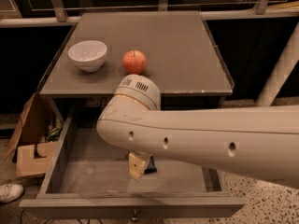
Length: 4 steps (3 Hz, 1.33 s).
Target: Pick rxbar blueberry from top drawer and place on counter
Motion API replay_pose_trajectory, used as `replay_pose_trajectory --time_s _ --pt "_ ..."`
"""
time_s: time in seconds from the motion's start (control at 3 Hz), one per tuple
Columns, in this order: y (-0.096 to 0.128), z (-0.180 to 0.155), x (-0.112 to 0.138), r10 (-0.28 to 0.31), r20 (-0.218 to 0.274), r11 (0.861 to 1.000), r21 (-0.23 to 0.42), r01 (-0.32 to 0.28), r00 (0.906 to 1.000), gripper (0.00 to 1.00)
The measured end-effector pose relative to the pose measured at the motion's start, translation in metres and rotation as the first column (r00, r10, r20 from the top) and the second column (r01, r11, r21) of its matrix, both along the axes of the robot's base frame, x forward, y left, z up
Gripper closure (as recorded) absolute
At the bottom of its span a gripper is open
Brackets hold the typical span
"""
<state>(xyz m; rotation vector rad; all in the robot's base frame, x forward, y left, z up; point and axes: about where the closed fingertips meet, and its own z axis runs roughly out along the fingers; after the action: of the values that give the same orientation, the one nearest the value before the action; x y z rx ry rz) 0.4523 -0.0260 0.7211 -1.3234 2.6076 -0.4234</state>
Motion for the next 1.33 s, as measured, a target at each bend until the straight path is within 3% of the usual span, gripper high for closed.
replay_pose_trajectory --time_s 0.33,0.67,1.0,1.33 --pt "0.0 -0.02 0.005 -0.018 -0.054 1.0 0.018 0.019 0.9984 0.0" --pt "-0.001 -0.021 0.005 -0.018 -0.057 1.0 0.018 0.019 0.9982 0.0" --pt "-0.001 -0.042 0.008 -0.044 -0.12 0.998 0.044 0.05 0.9918 0.0" --pt "-0.003 -0.073 0.012 -0.109 -0.189 0.993 0.028 0.117 0.976 0.0"
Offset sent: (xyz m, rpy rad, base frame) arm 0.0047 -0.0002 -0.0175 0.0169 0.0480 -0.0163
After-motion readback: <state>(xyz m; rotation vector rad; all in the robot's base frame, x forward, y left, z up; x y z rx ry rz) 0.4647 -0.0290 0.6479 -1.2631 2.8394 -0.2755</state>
